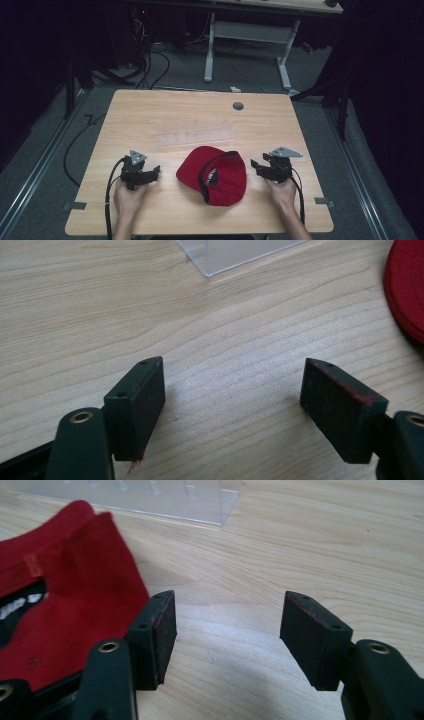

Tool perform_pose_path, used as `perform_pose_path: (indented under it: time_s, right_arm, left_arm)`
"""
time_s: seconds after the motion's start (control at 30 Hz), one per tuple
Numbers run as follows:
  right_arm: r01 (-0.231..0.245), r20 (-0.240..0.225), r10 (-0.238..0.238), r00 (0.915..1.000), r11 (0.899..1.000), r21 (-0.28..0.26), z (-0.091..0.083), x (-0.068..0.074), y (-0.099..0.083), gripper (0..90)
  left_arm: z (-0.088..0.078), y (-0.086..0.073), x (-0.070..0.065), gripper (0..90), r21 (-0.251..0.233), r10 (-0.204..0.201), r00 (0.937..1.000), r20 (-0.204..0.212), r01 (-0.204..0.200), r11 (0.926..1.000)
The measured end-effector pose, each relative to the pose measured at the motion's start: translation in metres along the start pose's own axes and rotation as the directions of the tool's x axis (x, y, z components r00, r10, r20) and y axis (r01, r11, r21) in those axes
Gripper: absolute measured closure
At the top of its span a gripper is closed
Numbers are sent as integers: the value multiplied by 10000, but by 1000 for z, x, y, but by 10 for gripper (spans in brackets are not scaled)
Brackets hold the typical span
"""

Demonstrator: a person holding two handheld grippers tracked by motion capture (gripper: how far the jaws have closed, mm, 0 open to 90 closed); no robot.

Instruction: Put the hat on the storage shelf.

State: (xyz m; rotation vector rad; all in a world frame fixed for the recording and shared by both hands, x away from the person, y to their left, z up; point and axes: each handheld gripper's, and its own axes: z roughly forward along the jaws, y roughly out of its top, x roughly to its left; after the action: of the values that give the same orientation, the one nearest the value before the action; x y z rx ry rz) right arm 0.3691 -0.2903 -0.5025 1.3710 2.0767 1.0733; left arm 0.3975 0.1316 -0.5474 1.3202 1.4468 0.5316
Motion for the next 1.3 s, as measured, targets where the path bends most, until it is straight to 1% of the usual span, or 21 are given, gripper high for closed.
perform_pose_path:
  time_s: [0.27,0.33,0.53,0.57,0.6,0.83,0.93,0.97,1.0,1.07,1.13,1.17,1.3]
  right_arm:
    - [119,-532,-127,9985,9998,-162,-2,9,6,372]
    - [158,-650,-166,9977,9998,-127,-1,11,7,362]
    - [452,-990,-463,9940,9989,-135,2,19,14,341]
    - [533,-1087,-546,9926,9985,-148,4,22,17,339]
    - [533,-1087,-546,9926,9985,-148,4,22,17,339]
    - [830,-1314,-821,9879,9966,12,12,31,23,328]
    - [1022,-1424,-1009,9847,9948,21,16,36,26,326]
    - [1007,-1485,-991,9839,9949,34,17,37,27,323]
    - [1127,-1539,-1103,9819,9936,69,20,39,29,320]
    - [1105,-1577,-1072,9817,9938,122,22,40,29,318]
    - [1219,-1662,-1177,9790,9924,155,26,42,31,315]
    - [1181,-1686,-1130,9792,9928,204,28,43,31,314]
    - [1287,-1821,-1207,9759,9911,327,35,47,33,310]
  left_arm:
    - [0,0,0,257,17,20,10000,12,-20,10000]
    - [0,0,0,256,16,18,10000,12,-18,10000]
    - [0,0,0,254,26,23,10000,21,-23,10000]
    - [0,0,0,251,30,26,10000,22,-26,10000]
    - [0,0,0,251,32,28,10000,24,-28,10000]
    - [0,0,-1,242,39,8,10000,53,-9,10000]
    - [0,-1,-1,239,61,39,10000,58,-39,10000]
    - [0,-1,-1,236,66,41,10000,61,-42,10000]
    - [0,-1,-1,230,77,47,10000,69,-48,10000]
    - [0,-1,-1,224,112,69,9999,97,-70,9999]
    - [0,-1,-1,216,130,74,9999,115,-76,9999]
    - [0,-1,-1,214,138,81,9999,122,-83,9999]
    - [0,-1,-1,210,151,91,9999,132,-93,9998]
